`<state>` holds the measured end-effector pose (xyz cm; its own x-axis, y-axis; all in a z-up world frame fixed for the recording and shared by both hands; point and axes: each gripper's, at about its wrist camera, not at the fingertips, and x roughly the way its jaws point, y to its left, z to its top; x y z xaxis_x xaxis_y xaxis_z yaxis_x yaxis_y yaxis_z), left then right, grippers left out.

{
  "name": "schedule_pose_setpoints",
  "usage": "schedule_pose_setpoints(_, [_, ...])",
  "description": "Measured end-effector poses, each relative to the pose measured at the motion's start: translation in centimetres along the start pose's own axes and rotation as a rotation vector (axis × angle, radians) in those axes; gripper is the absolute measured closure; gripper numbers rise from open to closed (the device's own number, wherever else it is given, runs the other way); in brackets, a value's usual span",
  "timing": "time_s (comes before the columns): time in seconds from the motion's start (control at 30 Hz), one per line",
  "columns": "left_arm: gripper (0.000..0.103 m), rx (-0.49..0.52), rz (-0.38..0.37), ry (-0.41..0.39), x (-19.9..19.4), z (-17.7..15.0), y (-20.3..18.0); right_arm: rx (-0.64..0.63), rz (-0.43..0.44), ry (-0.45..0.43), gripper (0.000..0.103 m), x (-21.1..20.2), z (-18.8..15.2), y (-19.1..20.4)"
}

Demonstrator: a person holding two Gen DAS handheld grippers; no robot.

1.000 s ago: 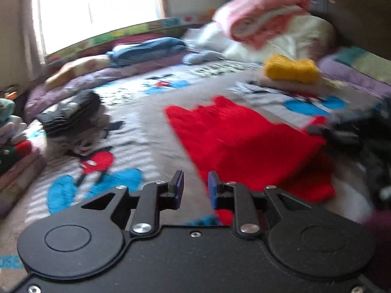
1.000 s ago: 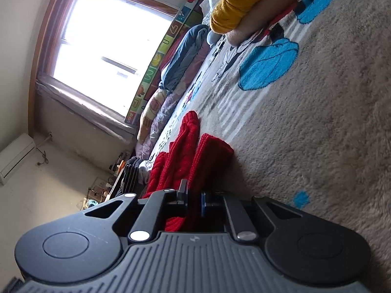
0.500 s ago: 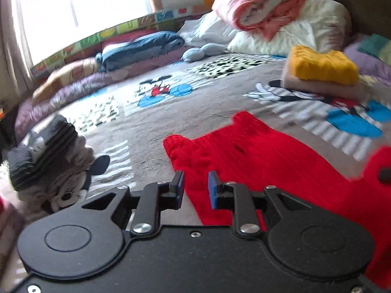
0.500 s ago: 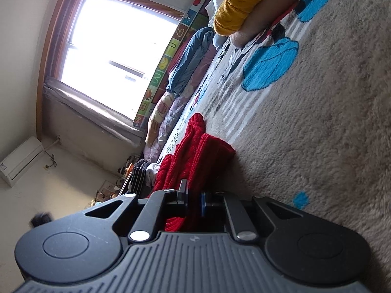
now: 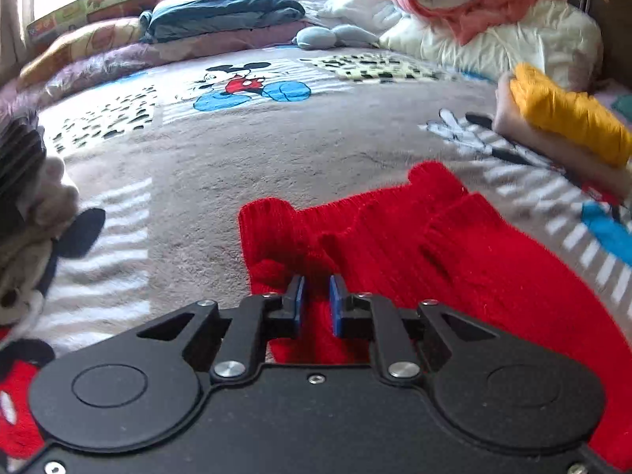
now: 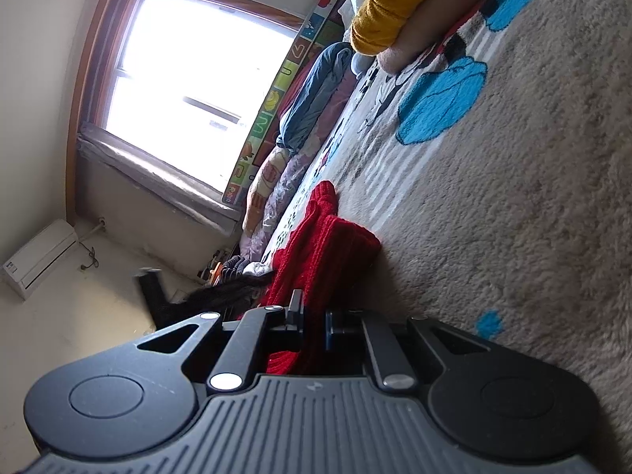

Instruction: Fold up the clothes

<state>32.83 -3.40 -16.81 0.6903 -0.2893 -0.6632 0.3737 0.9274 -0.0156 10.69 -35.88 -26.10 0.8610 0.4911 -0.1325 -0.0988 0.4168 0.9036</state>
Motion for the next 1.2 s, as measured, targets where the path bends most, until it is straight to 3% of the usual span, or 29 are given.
schedule_pose_setpoints(0.17, [0.091,-0.024,-0.014,0.007,-1.1,1.0,0.0,-0.001,0.002,0.001,0.091,0.0,0.0,0.0])
schedule_pose_setpoints(0.23, [0.077,0.015,-0.018,-0.026,-2.0,1.7,-1.0,0.0,0.003,0.001,0.091,-0.1,0.0,0.0])
schedule_pose_setpoints(0.27, [0.075,0.053,0.002,-0.029,-1.8,1.9,-1.7,0.001,0.004,0.001,0.091,-0.1,0.0,0.0])
schedule_pose_setpoints(0.37, [0.075,0.134,0.06,0.006,-0.4,1.9,-2.9,0.001,0.004,0.001,0.091,-0.1,0.0,0.0])
schedule_pose_setpoints(0.47, [0.079,0.096,0.091,0.018,0.4,1.4,-2.2,0.001,0.004,0.002,0.091,-0.1,0.0,-0.1])
schedule_pose_setpoints(0.53, [0.092,-0.039,0.039,-0.034,-0.5,1.0,-0.3,0.001,0.004,0.002,0.091,-0.1,0.1,-0.1])
schedule_pose_setpoints(0.67, [0.096,-0.353,-0.101,-0.167,-2.8,0.2,4.0,0.002,0.004,0.003,0.091,-0.1,0.0,-0.1])
schedule_pose_setpoints(0.77, [0.096,-0.448,-0.146,-0.203,-3.2,0.2,5.4,0.004,0.005,0.004,0.091,-0.1,0.0,-0.2])
schedule_pose_setpoints(0.83, [0.096,-0.424,-0.13,-0.164,-2.5,0.6,5.1,0.005,0.005,0.004,0.091,-0.1,-0.1,-0.2])
schedule_pose_setpoints(0.93, [0.093,-0.279,-0.081,-0.114,-2.0,1.6,2.8,0.005,0.005,0.005,0.091,0.0,0.0,-0.2])
schedule_pose_setpoints(1.0, [0.077,-0.164,-0.04,-0.089,-1.7,2.3,1.0,0.004,0.005,0.005,0.091,0.0,0.0,-0.3])
schedule_pose_setpoints(1.1, [0.077,0.003,0.08,-0.03,-0.4,2.9,-1.3,0.005,0.006,0.005,0.091,0.0,0.0,-0.3])
schedule_pose_setpoints(1.17, [0.079,0.016,0.121,0.013,0.6,2.7,-1.4,0.004,0.005,0.005,0.091,0.0,0.0,-0.2])
schedule_pose_setpoints(1.2, [0.088,-0.002,0.119,0.015,0.7,2.4,-1.0,0.004,0.005,0.005,0.091,0.0,-0.1,-0.2])
